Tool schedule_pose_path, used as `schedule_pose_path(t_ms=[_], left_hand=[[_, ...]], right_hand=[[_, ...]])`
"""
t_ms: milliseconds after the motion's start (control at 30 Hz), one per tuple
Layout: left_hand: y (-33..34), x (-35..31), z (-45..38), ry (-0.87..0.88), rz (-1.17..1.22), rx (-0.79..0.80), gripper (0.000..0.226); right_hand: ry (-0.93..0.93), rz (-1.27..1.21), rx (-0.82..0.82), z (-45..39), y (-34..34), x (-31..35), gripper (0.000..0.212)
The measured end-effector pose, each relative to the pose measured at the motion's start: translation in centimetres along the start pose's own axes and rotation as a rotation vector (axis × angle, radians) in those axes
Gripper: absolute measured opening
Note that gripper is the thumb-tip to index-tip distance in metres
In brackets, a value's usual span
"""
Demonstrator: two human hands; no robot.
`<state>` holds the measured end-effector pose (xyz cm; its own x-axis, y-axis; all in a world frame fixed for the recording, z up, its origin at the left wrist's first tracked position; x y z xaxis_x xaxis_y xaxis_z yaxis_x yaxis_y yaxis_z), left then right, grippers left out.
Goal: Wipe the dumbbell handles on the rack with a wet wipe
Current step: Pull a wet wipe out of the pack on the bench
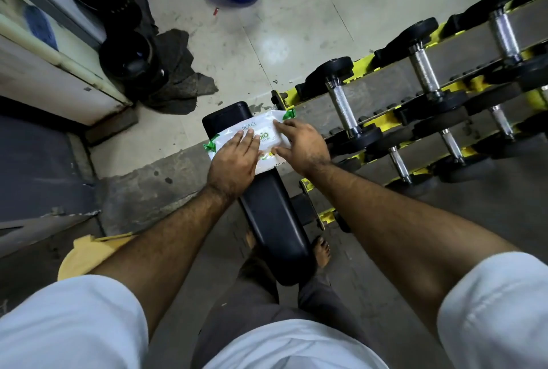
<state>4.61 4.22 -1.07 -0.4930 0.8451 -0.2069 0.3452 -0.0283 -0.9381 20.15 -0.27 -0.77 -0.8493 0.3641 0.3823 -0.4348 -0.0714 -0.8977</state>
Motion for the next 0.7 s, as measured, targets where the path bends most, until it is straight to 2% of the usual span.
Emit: schedule_pose_path(t_ms=[67, 200, 333, 467, 600, 700], left_hand=[[-1.2, 0.2, -0.7, -0.083, 0.094, -0.024, 0.039], [-3.3, 2.4, -3.6, -0.415, 0.319, -0.004, 0.031], [-2.6, 5.8, -6.4, -0.544, 0.429, -0.005, 0.024], [-0.3, 7.8, -6.6, -0.731, 0.511, 0.096, 0.035], [-0.3, 6.0, -5.8, -0.635, 0.402, 0.142, 0.043], [-2.6, 4.0, -4.4, -0.462, 0.179, 0.006, 0.045]], right_hand=[[0.023, -0.011, 0.003, 0.0, 0.0, 0.0, 0.066], [0.066, -0.008, 0.040, -0.4, -0.1, 0.3, 0.071], [0.110, 0.003, 0.063, -0.8, 0.0, 0.7, 0.073], [0.136, 0.020, 0.068, -0.8, 0.4, 1.0, 0.074], [0.138, 0.030, 0.072, -0.7, 0.4, 1.0, 0.074], [0.144, 0.031, 0.076, -0.5, 0.3, 1.2, 0.075]])
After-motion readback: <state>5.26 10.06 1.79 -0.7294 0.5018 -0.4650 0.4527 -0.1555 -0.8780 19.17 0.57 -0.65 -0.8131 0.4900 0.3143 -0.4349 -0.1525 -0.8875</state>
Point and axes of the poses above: each hand's wrist, its own z-axis away from the middle knuckle, its own y-axis out of the palm, x = y × z, the point moved 6 cm from there along -z, towards the middle knuckle, and after that the axes turned 9 degrees about z, right-handed, at the moved point
